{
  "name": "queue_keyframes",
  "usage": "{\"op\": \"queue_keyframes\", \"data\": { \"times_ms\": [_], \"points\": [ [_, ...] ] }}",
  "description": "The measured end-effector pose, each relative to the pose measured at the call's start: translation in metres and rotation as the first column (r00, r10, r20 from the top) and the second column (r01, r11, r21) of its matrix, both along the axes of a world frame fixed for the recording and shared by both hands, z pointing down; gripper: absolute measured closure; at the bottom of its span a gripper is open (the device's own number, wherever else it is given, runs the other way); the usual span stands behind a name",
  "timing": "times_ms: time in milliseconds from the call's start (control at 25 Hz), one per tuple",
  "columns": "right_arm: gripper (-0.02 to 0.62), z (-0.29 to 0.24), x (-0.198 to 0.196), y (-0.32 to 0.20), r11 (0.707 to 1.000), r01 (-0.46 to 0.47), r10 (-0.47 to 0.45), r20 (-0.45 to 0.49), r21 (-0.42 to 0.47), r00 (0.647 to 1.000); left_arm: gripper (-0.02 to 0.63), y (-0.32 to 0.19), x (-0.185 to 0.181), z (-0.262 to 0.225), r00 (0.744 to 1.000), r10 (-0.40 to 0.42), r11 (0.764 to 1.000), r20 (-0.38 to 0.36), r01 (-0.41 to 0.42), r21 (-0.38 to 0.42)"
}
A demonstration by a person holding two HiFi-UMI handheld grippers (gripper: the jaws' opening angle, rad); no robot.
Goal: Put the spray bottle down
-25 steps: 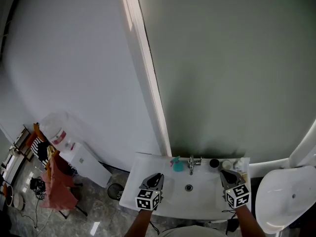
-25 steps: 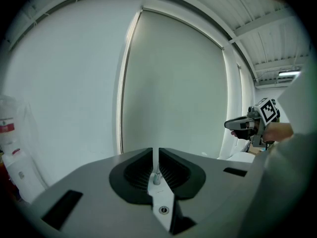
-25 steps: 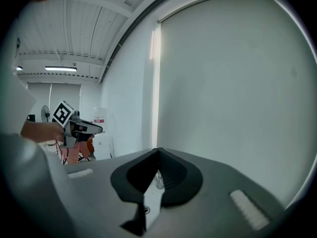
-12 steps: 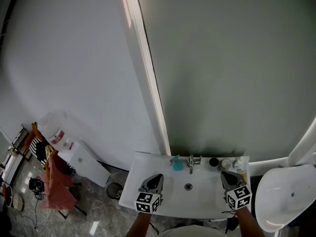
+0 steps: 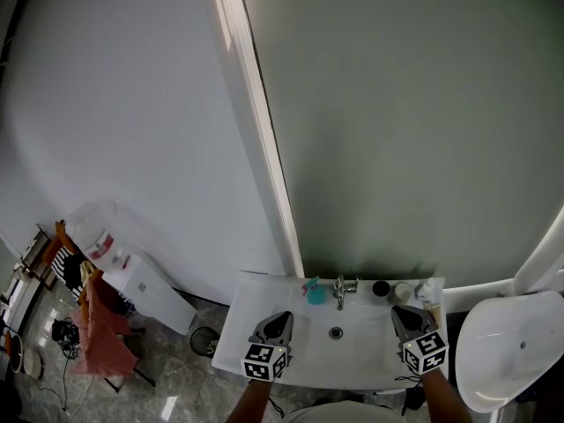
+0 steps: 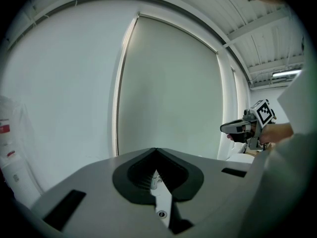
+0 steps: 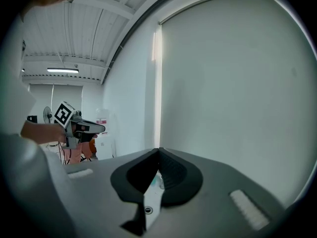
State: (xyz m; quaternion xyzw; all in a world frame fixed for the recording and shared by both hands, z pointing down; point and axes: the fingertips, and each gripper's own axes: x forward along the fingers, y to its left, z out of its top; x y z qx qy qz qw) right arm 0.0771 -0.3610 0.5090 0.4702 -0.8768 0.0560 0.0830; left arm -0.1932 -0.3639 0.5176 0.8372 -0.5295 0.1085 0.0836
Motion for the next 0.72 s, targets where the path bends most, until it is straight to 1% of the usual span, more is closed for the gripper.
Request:
{"op": "queue_keyframes", "data": {
  "times_ms": [200, 720],
  "points": [
    [0.584, -0.002, 0.001, -0.003, 1.000, -0.003, 0.003, -0.002, 0.001, 1.000, 0.600, -0.002, 0.004, -0.002, 1.000, 0.009, 1.000, 0.000, -0.009, 0.001],
    [0.584, -0.001, 0.001, -0.011, 1.000, 0.002, -0.002, -0.006, -0.001, 1.000, 0.600, -0.007, 0.001, 0.002, 1.000, -0.003, 1.000, 0.009, 0.003, -0.006]
  ]
}}
